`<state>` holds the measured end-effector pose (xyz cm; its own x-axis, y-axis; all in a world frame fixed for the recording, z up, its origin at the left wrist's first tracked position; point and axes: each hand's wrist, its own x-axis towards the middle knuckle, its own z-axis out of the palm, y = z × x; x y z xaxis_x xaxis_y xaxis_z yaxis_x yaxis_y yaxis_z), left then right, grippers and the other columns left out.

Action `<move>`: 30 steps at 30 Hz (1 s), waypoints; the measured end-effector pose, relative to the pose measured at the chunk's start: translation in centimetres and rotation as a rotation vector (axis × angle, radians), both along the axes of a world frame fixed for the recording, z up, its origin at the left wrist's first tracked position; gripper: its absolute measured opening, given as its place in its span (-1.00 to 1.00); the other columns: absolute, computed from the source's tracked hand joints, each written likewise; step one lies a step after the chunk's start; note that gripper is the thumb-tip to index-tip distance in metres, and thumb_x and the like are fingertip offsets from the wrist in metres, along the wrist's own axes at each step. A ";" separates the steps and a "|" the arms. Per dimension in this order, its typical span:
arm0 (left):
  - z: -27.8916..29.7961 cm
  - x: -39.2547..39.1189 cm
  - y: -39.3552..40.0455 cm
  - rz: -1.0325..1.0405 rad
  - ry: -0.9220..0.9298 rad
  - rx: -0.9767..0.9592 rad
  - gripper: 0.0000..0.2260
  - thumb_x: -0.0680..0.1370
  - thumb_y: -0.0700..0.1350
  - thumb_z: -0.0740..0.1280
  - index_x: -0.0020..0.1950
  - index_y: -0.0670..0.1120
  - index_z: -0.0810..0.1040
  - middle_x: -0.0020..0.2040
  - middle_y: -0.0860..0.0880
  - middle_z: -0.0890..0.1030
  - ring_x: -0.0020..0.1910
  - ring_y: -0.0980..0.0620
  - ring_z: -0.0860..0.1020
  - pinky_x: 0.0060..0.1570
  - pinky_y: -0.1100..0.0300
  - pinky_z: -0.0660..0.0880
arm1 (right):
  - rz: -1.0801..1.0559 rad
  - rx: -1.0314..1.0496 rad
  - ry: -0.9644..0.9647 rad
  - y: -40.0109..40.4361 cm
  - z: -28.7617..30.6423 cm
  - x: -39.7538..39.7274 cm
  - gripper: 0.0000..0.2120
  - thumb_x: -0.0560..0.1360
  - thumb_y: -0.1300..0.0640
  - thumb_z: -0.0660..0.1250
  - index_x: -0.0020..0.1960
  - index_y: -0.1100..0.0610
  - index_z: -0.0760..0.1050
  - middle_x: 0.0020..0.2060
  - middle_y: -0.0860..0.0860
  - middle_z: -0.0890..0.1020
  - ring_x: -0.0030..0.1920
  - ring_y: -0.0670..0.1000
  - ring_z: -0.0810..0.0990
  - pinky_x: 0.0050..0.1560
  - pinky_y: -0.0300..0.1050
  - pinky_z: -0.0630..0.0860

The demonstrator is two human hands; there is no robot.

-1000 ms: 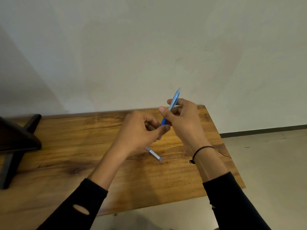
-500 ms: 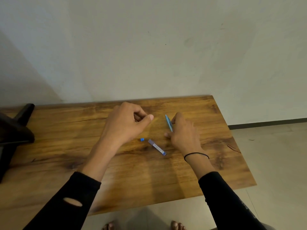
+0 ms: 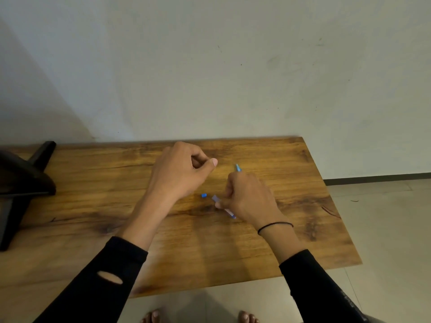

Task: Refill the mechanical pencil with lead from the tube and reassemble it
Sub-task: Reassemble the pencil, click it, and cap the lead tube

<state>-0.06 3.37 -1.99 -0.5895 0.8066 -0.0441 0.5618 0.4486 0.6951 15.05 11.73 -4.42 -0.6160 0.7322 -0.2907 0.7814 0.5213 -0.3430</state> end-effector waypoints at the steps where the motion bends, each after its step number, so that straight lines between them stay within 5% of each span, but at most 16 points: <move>1: 0.0 0.1 0.0 0.001 0.005 -0.005 -0.77 0.57 0.14 0.50 -0.20 0.06 0.73 -0.27 0.16 0.75 -0.22 0.20 0.69 -0.20 0.19 0.53 | 0.036 0.020 -0.042 -0.5 -0.3 -0.2 -0.64 0.45 -0.15 0.58 0.00 0.04 0.52 0.00 0.05 0.63 0.02 0.16 0.64 -0.09 0.02 0.49; 4: 0.0 0.1 0.0 0.010 0.012 -0.010 -0.77 0.57 0.15 0.49 -0.22 0.07 0.72 -0.29 0.17 0.74 -0.24 0.21 0.70 -0.21 0.18 0.55 | 0.075 0.071 -0.049 -1.1 -1.1 -0.3 -0.70 0.55 -0.15 0.49 0.04 0.06 0.54 0.03 0.07 0.63 0.08 0.21 0.65 -0.05 0.05 0.51; 8: -0.1 -0.1 -0.1 0.003 -0.087 -0.056 -0.74 0.61 0.14 0.47 -0.18 0.03 0.75 -0.22 0.09 0.78 -0.14 0.05 0.76 0.01 -0.04 0.70 | -0.066 -0.013 0.170 0.0 -0.4 -0.3 -0.71 0.52 -0.15 0.49 -0.13 0.05 0.54 -0.19 -0.01 0.67 -0.14 0.09 0.68 -0.15 0.05 0.61; 13: 0.2 0.7 0.1 0.040 -0.611 -0.005 -0.85 0.59 0.05 0.54 -0.04 -0.02 0.79 -0.17 0.00 0.83 -0.14 0.11 0.81 -0.06 0.15 0.76 | -0.223 -0.048 0.614 0.5 0.6 -0.9 -0.80 0.44 0.03 0.55 -0.27 0.02 0.57 -0.44 -0.09 0.65 -0.38 -0.17 0.64 -0.41 -0.24 0.55; 17: -0.4 1.5 0.2 0.200 -0.865 0.099 -0.89 0.63 -0.18 0.50 -0.10 -0.12 0.74 -0.13 -0.16 0.80 -0.27 0.04 0.76 -0.18 0.19 0.75 | -0.298 -0.248 0.735 -0.2 -0.2 -1.6 -0.83 0.47 0.16 0.54 -0.19 0.16 0.57 -0.35 0.07 0.72 -0.35 0.07 0.75 -0.32 0.11 0.71; 20: -0.4 1.8 0.2 0.221 -1.022 0.123 -0.88 0.66 -0.19 0.45 -0.04 -0.17 0.74 -0.22 -0.14 0.74 -0.32 0.06 0.70 -0.25 0.29 0.68 | -0.361 -0.427 0.895 0.0 -0.1 -1.9 -0.82 0.52 0.23 0.50 -0.16 0.18 0.50 -0.38 0.10 0.70 -0.45 0.11 0.72 -0.41 -0.01 0.64; 27: 0.1 0.6 -0.1 0.229 -0.946 0.192 -0.89 0.57 -0.17 0.56 0.08 -0.07 0.78 -0.18 0.01 0.81 -0.22 0.14 0.71 -0.19 0.33 0.64 | -0.391 -0.869 1.185 0.3 0.7 -2.1 -0.87 0.56 0.39 0.32 0.03 0.21 0.51 -0.38 -0.01 0.66 -0.39 -0.07 0.61 -0.31 -0.11 0.61; 30: -0.1 0.0 0.0 0.291 -0.888 0.247 -0.94 0.59 -0.16 0.54 0.04 -0.05 0.79 -0.19 0.02 0.81 -0.18 0.15 0.68 -0.10 0.26 0.63 | -0.233 -0.516 0.954 0.6 0.2 -1.9 -0.84 0.59 0.37 0.35 0.11 0.17 0.57 -0.24 0.05 0.71 -0.29 -0.01 0.65 -0.28 -0.04 0.63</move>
<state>-0.07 3.36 -2.08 -0.6008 0.6809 -0.4188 -0.3243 0.2712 0.9062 13.17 12.36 -4.22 -0.6127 0.7869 -0.0737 0.1413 0.0173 -0.9898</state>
